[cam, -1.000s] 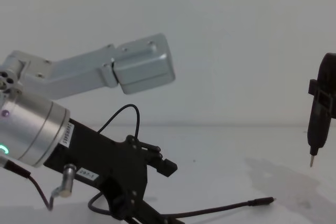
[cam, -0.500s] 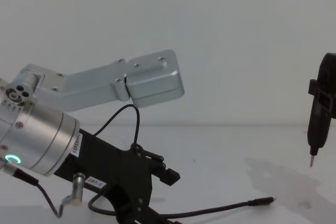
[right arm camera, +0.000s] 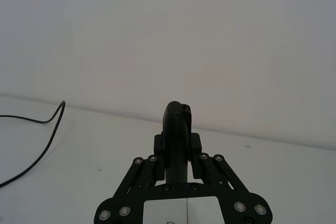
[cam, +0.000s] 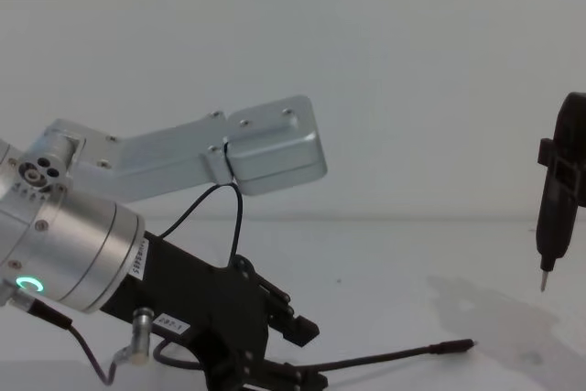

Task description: Pick up the data cable with the one hand.

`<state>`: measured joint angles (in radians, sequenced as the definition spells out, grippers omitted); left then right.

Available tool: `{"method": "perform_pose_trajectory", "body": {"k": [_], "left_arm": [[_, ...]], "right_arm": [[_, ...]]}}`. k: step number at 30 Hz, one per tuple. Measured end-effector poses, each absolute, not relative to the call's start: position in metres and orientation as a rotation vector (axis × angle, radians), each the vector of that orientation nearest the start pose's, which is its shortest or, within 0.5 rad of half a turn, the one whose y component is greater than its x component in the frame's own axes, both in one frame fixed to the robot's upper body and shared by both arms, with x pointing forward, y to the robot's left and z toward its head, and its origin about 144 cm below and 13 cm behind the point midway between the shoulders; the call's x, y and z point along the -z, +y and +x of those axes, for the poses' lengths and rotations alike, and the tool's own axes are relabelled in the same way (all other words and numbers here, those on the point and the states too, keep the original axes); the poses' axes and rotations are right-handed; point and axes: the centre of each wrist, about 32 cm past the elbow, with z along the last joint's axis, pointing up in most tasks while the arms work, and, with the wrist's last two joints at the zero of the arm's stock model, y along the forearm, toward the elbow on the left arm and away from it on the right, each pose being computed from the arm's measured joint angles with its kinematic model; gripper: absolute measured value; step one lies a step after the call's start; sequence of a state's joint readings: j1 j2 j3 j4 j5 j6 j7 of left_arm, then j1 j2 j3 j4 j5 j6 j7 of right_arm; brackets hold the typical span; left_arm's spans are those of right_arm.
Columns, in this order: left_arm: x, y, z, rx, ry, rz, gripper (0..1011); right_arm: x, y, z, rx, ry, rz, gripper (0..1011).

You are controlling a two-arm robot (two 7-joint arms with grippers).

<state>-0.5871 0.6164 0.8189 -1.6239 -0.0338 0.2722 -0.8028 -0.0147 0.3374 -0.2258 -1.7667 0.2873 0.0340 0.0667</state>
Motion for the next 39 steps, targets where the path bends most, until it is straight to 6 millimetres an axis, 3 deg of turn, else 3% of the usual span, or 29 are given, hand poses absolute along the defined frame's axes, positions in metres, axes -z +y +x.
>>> {"method": "perform_pose_trajectory", "body": {"k": [14, 26, 39], "left_arm": [[-1.256, 0.195, 0.524, -0.219, -0.368, 0.72, 75], [-1.255, 0.195, 0.523, -0.229, -0.374, 0.712, 54], [-1.258, 0.192, 0.522, -0.275, -0.419, 0.635, 54]], "right_arm": [[-1.189, -0.237, 0.443, 1.229, -0.075, 0.026, 268], [-1.193, -0.238, 0.443, 1.224, -0.085, 0.037, 268], [-1.221, -0.242, 0.443, 1.183, -0.089, 0.125, 268]]}}
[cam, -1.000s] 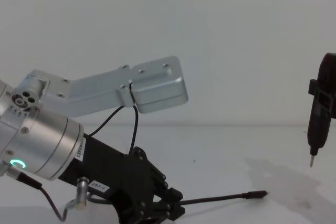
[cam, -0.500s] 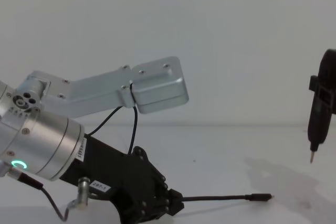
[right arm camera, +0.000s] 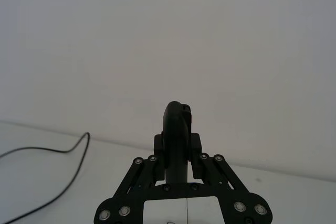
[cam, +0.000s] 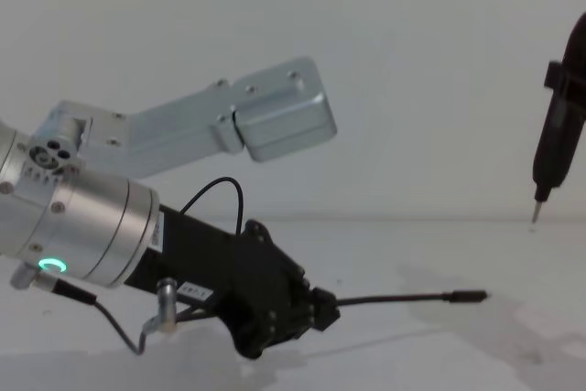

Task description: Pick up the data cable with the one hand.

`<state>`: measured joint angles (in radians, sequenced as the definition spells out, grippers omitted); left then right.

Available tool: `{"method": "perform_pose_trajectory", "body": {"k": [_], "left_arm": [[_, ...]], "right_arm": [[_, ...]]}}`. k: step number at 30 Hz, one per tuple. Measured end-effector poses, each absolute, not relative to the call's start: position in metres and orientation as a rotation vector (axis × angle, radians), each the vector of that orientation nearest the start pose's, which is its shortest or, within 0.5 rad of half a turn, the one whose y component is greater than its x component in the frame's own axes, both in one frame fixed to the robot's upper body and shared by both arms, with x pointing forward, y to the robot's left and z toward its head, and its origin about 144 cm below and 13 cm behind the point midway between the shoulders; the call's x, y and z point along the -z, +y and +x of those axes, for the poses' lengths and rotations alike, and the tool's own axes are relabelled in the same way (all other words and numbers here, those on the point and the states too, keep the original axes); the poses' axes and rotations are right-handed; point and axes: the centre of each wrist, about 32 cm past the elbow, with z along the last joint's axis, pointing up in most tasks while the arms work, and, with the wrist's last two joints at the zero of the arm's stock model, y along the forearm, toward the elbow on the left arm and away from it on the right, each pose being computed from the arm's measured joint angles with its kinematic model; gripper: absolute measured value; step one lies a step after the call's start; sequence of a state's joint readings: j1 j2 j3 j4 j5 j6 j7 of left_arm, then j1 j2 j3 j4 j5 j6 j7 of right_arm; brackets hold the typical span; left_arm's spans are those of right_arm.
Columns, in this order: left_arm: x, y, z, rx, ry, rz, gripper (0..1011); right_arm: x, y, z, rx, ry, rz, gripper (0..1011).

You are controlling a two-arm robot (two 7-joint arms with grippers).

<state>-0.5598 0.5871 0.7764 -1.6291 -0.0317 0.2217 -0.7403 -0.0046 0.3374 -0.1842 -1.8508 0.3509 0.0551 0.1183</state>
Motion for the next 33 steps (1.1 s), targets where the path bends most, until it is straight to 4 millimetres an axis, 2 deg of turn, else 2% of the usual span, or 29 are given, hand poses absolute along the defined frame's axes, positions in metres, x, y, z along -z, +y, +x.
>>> {"method": "perform_pose_trajectory", "body": {"k": [13, 33], "left_arm": [[-1.27, 0.192, 0.522, -0.31, -0.441, 0.545, 54], [-1.278, 0.194, 0.522, -0.326, -0.449, 0.493, 54]], "right_arm": [[-1.243, -0.244, 0.443, 1.136, -0.025, 0.183, 268], [-1.245, -0.245, 0.438, 1.116, 0.042, 0.2, 268]]}}
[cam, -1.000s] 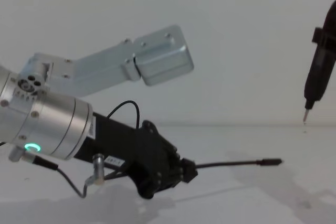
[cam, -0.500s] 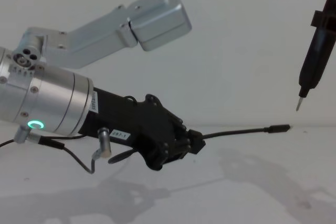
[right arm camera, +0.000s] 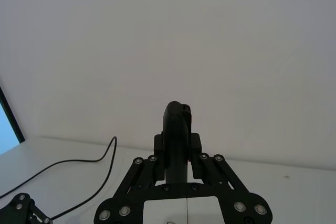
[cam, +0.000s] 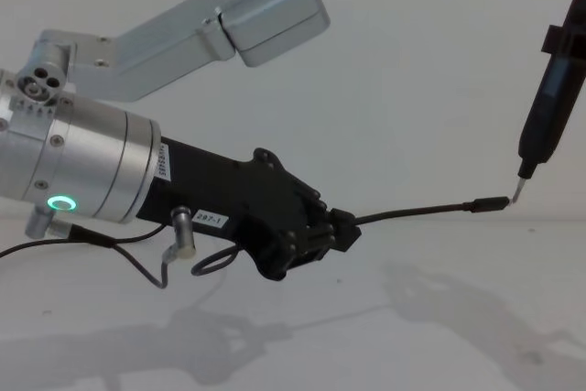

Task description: Pick up the data cable with the one hand.

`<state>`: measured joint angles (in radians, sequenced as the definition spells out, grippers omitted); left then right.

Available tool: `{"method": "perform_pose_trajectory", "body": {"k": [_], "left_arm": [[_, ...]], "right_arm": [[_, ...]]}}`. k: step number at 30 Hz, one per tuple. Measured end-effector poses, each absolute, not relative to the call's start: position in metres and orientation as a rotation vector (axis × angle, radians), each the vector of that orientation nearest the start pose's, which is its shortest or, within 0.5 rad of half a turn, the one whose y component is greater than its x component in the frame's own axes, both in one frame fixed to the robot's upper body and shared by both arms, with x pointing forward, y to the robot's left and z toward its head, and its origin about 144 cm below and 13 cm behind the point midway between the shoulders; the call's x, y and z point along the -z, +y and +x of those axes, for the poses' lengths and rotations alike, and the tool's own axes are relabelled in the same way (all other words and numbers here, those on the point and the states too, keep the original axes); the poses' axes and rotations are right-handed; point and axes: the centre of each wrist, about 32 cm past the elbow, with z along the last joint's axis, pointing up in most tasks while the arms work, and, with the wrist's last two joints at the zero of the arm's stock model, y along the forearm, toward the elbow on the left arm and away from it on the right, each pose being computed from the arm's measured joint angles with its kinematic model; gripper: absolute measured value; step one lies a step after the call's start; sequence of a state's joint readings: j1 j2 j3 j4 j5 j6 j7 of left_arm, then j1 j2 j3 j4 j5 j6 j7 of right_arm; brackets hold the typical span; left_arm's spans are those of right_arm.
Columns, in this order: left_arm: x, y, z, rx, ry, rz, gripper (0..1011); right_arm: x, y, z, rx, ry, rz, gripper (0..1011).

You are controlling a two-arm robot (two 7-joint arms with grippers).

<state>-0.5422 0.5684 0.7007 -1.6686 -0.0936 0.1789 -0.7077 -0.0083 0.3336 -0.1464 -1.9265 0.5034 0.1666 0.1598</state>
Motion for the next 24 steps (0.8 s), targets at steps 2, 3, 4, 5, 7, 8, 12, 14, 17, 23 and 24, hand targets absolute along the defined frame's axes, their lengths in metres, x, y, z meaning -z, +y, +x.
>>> {"method": "perform_pose_trajectory", "body": {"k": [2, 3, 4, 5, 7, 8, 12, 14, 17, 23, 24], "left_arm": [[-1.2788, 0.1942, 0.5219, -0.326, -0.45, 0.491, 54], [-1.2789, 0.1943, 0.5219, -0.326, -0.45, 0.491, 54], [-1.2792, 0.1942, 0.5218, -0.327, -0.45, 0.489, 54], [-1.2792, 0.1942, 0.5218, -0.327, -0.45, 0.489, 54], [-1.2793, 0.1943, 0.5218, -0.327, -0.45, 0.488, 54], [-1.2795, 0.1943, 0.5218, -0.327, -0.45, 0.487, 54], [-1.2796, 0.1944, 0.5218, -0.328, -0.45, 0.485, 54], [-1.2797, 0.1944, 0.5217, -0.328, -0.45, 0.485, 54], [-1.2798, 0.1945, 0.5217, -0.329, -0.45, 0.484, 54], [-1.2801, 0.1945, 0.5217, -0.329, -0.451, 0.482, 54], [-1.2801, 0.1945, 0.5217, -0.329, -0.451, 0.482, 54]], "right_arm": [[-1.2448, -0.2452, 0.438, 1.115, 0.045, 0.201, 268], [-1.2448, -0.2452, 0.438, 1.115, 0.045, 0.201, 268], [-1.2448, -0.2452, 0.438, 1.115, 0.046, 0.201, 268], [-1.2447, -0.2451, 0.438, 1.114, 0.047, 0.201, 268], [-1.2447, -0.245, 0.4381, 1.114, 0.047, 0.201, 268], [-1.2446, -0.245, 0.4384, 1.115, 0.047, 0.2, 268], [-1.2449, -0.2452, 0.4398, 1.116, 0.045, 0.201, 268], [-1.2451, -0.2454, 0.4408, 1.117, 0.043, 0.201, 268], [-1.2454, -0.2455, 0.4417, 1.118, 0.041, 0.202, 268], [-1.2456, -0.2465, 0.4441, 1.122, 0.033, 0.199, 268], [-1.2456, -0.2465, 0.4441, 1.122, 0.033, 0.199, 268]]}}
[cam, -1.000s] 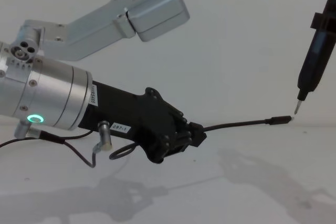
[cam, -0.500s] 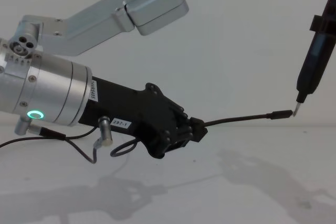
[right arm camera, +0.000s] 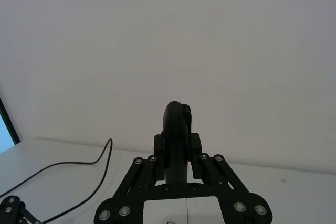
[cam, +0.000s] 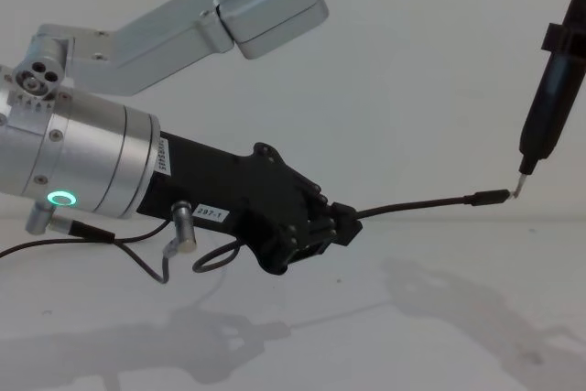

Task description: Pick up the data cable with the one hand.

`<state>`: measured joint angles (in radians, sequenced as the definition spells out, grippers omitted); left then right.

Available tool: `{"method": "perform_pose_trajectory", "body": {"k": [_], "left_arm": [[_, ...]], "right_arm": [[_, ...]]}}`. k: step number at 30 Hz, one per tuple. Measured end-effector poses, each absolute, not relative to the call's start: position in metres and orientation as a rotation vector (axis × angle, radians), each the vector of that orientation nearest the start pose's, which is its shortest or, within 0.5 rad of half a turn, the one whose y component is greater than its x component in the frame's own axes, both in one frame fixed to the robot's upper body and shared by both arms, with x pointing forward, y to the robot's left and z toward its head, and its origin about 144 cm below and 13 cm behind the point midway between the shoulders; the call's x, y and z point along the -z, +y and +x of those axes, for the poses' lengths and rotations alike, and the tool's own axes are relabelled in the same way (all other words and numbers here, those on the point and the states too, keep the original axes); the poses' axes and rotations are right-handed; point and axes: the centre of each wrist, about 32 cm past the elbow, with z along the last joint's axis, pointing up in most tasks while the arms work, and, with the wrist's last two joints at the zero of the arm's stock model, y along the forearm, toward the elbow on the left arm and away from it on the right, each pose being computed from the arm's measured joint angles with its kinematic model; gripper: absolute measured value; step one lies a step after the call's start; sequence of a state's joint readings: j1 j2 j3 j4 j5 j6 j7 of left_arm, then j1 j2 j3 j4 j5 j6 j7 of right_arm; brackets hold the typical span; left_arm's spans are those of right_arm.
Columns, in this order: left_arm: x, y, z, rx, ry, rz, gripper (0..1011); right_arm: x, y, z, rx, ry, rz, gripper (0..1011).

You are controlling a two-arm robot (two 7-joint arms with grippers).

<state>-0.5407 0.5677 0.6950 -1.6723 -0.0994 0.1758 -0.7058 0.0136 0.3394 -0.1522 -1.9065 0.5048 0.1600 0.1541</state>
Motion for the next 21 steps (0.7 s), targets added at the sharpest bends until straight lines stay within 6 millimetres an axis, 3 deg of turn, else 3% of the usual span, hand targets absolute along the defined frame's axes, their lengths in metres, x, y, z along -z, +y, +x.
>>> {"method": "perform_pose_trajectory", "body": {"k": [21], "left_arm": [[-1.2803, 0.1947, 0.5217, -0.329, -0.451, 0.481, 54]], "right_arm": [[-1.2456, -0.2453, 0.4479, 1.125, 0.021, 0.193, 268]]}}
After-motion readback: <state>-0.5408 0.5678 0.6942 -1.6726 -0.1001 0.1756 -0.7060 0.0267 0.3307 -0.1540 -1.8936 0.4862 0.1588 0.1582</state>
